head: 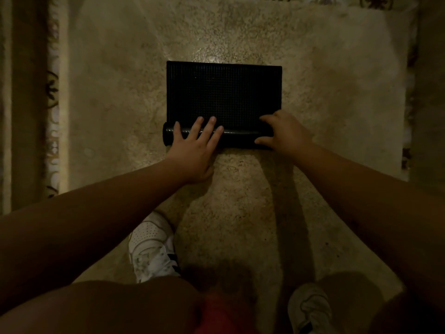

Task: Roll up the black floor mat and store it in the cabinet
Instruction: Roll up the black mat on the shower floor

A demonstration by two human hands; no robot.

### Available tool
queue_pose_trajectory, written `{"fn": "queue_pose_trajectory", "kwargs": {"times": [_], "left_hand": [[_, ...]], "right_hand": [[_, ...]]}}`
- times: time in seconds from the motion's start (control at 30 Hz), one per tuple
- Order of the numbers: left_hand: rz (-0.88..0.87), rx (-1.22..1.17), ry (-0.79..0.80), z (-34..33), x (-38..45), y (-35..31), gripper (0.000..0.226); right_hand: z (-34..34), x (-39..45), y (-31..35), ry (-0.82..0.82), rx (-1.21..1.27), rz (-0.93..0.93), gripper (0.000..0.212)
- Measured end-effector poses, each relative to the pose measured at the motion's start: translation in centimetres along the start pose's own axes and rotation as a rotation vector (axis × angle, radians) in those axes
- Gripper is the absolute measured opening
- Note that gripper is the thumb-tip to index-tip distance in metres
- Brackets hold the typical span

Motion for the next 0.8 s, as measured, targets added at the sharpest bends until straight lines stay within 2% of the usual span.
{"fn": "queue_pose_trajectory", "kwargs": {"times": [0.07, 0.2, 0.4, 0.5, 0.63, 0.8], "left_hand": [[0.004, -0.018, -0.009, 0.1, 0.6, 0.5, 0.096], [0.012, -0.044, -0.004, 0.2, 1.4, 1.1, 0.098], [0.038, -0.079, 0.003, 0.8, 2.6, 2.1, 0.096], [0.058, -0.083, -0.024, 1.0, 2.8, 2.5, 0.094], [0.065, -0.078, -0.08, 1.9, 3.1, 3.2, 0.082], [0.083, -0.205, -0.134, 2.1, 2.4, 3.6, 0.064]], "right_hand": [[-0.4, -1.9, 0.3, -0.12, -0.074, 0.049, 0.064], [-1.6, -3.8, 0.9, -0.119, -0.29, 0.15, 0.078], [0.0, -1.4, 1.7, -0.134, -0.266, 0.132, 0.049], [0.1, -0.1, 1.0, -0.04, -0.178, 0.088, 0.046], [0.8, 2.0, 0.5, 0.146, -0.203, 0.074, 0.06], [0.3, 2.1, 0.2, 0.261, -0.123, 0.065, 0.063]]}}
Point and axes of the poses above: each hand's wrist, its own x-axis towards the middle knuckle, its own z-axis out of the back of the hand, y = z × x, the point moved 6 cm from there along x, towards the middle knuckle, and after that the axes turned 6 degrees about -z, right-handed, at the moved point
